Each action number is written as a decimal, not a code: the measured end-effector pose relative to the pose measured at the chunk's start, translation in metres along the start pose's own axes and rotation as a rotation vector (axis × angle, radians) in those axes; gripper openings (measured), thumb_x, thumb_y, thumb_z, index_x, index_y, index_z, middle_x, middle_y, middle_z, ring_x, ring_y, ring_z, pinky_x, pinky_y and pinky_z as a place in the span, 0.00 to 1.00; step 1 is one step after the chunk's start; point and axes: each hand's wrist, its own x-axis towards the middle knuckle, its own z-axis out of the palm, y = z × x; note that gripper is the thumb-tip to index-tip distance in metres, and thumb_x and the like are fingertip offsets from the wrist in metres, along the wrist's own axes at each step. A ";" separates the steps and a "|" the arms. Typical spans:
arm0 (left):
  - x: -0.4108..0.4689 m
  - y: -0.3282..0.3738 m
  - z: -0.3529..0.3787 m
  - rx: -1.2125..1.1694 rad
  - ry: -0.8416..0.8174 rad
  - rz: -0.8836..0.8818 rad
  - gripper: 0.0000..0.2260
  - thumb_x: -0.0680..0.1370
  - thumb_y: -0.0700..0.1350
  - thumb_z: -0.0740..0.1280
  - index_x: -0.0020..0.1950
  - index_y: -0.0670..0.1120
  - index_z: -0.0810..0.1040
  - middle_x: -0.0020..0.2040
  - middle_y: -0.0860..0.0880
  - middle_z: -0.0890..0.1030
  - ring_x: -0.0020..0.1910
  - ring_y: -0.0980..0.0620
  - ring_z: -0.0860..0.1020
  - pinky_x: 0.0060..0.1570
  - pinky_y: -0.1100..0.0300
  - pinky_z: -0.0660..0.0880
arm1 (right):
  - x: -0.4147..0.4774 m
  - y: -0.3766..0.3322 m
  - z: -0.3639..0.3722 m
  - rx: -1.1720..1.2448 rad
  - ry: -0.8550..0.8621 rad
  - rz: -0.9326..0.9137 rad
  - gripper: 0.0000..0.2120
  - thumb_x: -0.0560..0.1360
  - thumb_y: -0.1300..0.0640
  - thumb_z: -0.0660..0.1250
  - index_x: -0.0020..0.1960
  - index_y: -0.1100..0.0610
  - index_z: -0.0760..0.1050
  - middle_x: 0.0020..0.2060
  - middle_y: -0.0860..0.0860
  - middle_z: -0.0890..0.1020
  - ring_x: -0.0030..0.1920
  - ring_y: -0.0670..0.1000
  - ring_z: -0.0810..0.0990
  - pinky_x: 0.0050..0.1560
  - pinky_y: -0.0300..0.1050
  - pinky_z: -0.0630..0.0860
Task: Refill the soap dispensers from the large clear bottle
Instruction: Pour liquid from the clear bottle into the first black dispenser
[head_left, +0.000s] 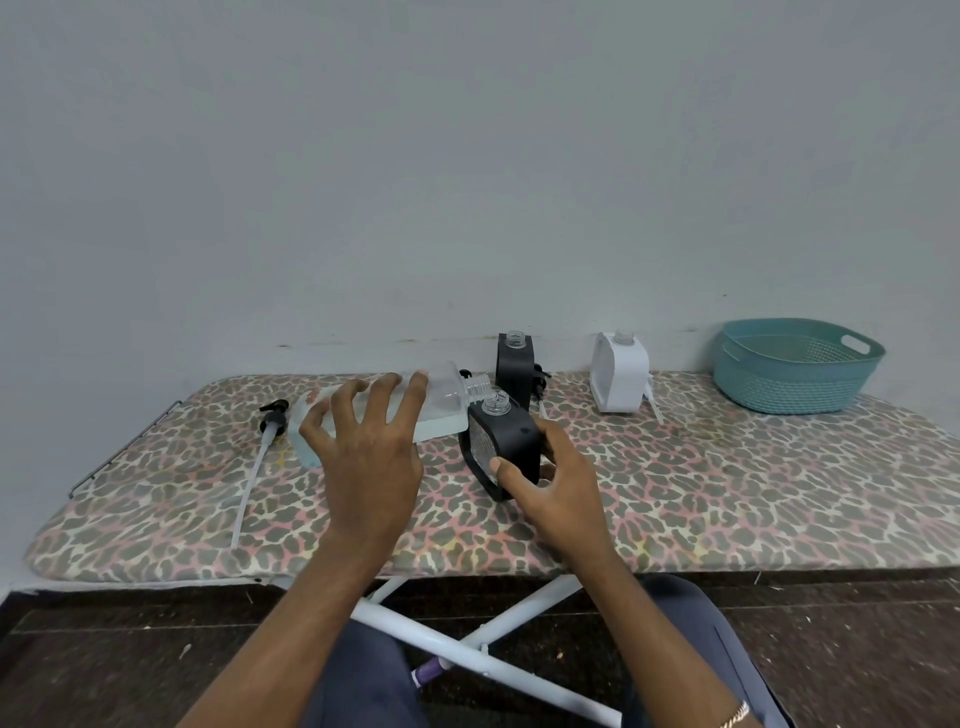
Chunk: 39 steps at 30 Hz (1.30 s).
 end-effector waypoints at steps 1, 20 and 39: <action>0.000 0.000 0.000 -0.001 0.001 0.000 0.37 0.67 0.32 0.74 0.74 0.53 0.75 0.67 0.49 0.79 0.68 0.40 0.72 0.63 0.37 0.64 | 0.000 0.000 0.000 0.002 -0.002 -0.001 0.21 0.77 0.49 0.77 0.66 0.40 0.74 0.54 0.34 0.84 0.59 0.35 0.80 0.58 0.39 0.79; 0.000 0.000 -0.002 -0.002 -0.014 0.000 0.37 0.67 0.32 0.75 0.74 0.53 0.75 0.67 0.49 0.79 0.68 0.40 0.72 0.63 0.37 0.64 | -0.001 -0.003 -0.002 -0.014 -0.016 0.000 0.21 0.77 0.50 0.76 0.62 0.32 0.71 0.52 0.24 0.81 0.59 0.30 0.78 0.60 0.38 0.77; 0.001 0.001 -0.001 -0.002 -0.011 0.002 0.37 0.67 0.32 0.73 0.74 0.53 0.75 0.68 0.49 0.79 0.68 0.39 0.72 0.64 0.36 0.64 | 0.000 0.002 0.000 -0.011 -0.011 0.010 0.22 0.77 0.46 0.76 0.67 0.38 0.72 0.57 0.32 0.81 0.62 0.30 0.76 0.60 0.35 0.73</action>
